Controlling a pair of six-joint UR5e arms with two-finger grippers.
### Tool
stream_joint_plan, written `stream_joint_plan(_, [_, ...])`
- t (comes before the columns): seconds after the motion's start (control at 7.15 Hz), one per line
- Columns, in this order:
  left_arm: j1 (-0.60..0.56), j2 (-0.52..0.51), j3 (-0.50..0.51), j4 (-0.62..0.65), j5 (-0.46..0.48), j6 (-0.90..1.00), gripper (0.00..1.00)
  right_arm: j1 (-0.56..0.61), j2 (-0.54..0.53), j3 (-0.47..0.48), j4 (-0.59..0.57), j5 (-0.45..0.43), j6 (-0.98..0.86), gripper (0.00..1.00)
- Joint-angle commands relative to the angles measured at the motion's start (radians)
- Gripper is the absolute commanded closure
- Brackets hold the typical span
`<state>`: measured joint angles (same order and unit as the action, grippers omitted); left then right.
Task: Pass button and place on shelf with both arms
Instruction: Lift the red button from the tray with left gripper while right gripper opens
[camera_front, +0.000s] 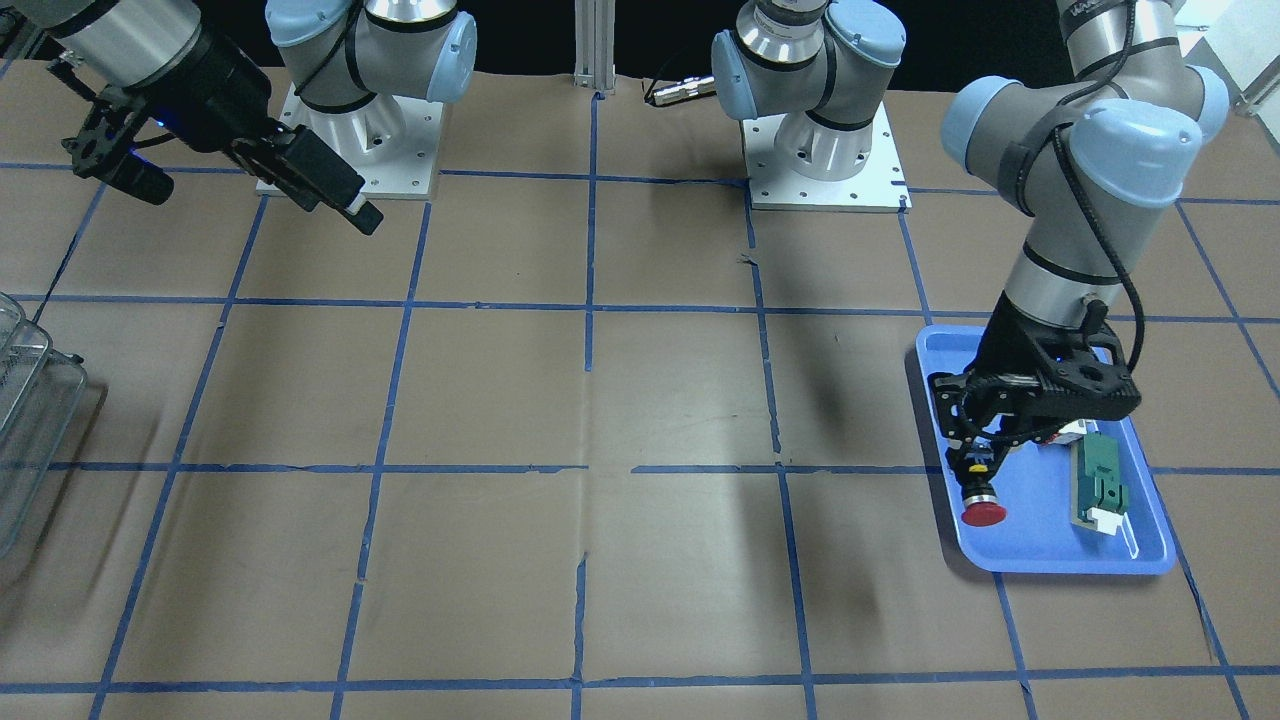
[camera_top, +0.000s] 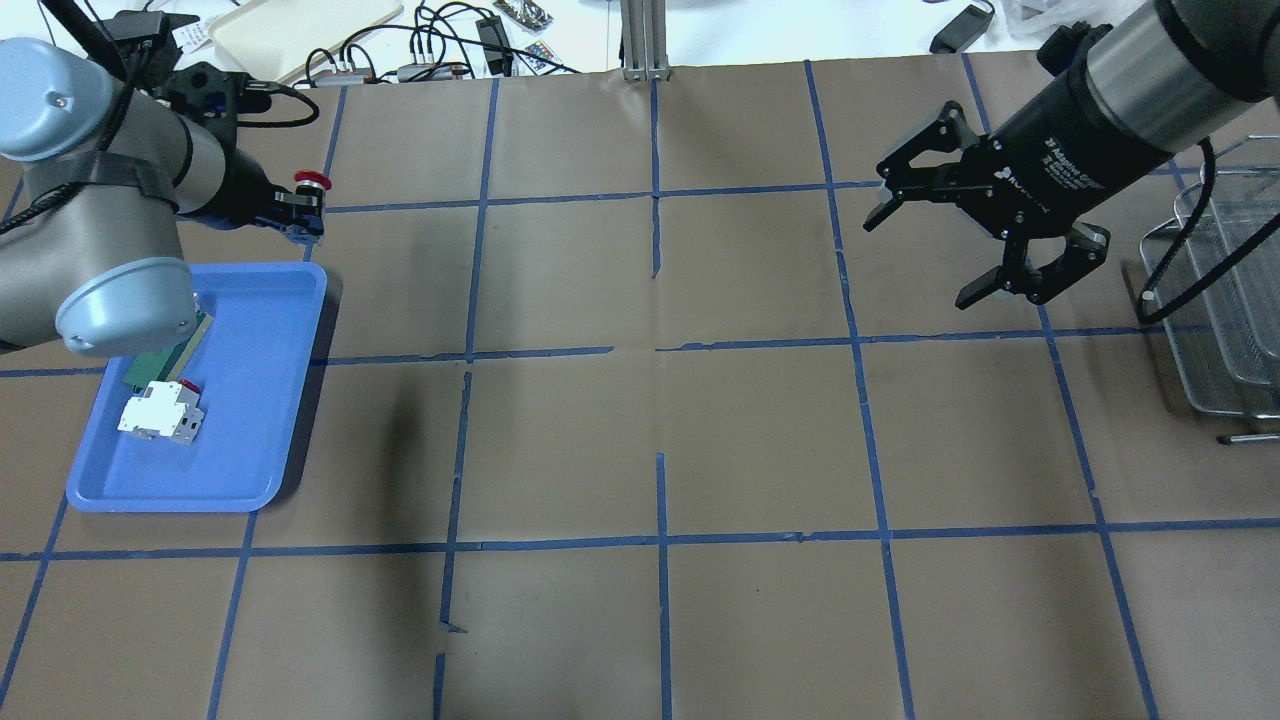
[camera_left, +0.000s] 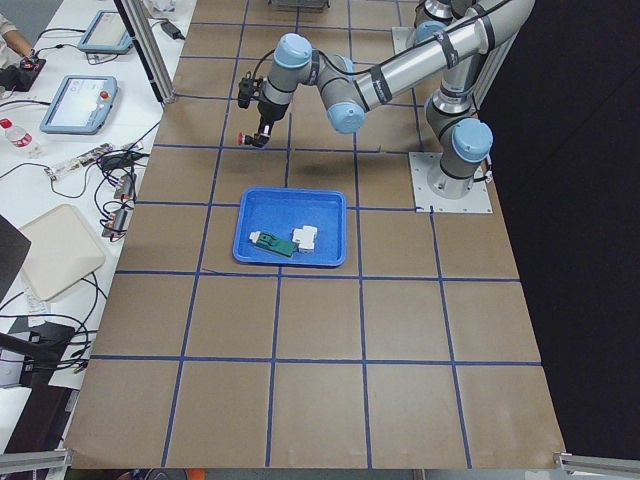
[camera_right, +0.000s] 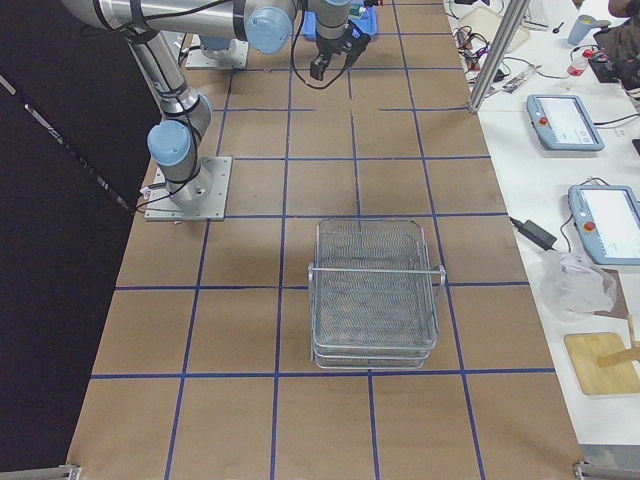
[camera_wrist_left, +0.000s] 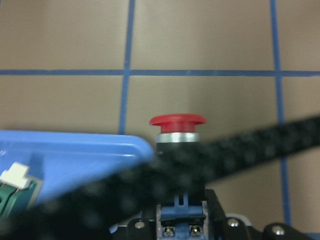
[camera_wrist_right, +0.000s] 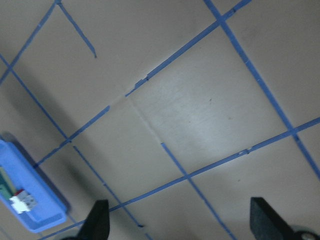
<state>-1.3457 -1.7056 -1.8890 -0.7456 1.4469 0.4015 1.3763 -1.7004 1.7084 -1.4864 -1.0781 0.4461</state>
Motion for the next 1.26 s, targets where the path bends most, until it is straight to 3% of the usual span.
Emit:
stream_joint_plan(0.0, [-0.061, 0.006, -0.004, -0.009, -0.160, 0.356, 1.00, -0.037, 0.001, 0.003, 0.038, 0.145, 0.098, 0.00])
stream_joint_plan(0.28, [-0.125, 0.003, 0.005, -0.037, -0.252, 0.448, 1.00, -0.042, 0.004, 0.003, 0.110, 0.237, 0.253, 0.00])
stream_joint_plan(0.42, [-0.163, 0.014, 0.013, -0.034, -0.296, 0.524, 1.00, -0.063, 0.005, 0.010, 0.123, 0.240, 0.256, 0.00])
stream_joint_plan(0.84, [-0.248, 0.024, 0.024, -0.037, -0.514, 0.676, 1.00, -0.146, -0.008, 0.052, 0.229, 0.368, 0.255, 0.00])
stream_joint_plan(1.12, [-0.346, 0.035, 0.037, -0.032, -0.546, 0.744, 1.00, -0.145, -0.024, 0.063, 0.227, 0.394, 0.255, 0.00])
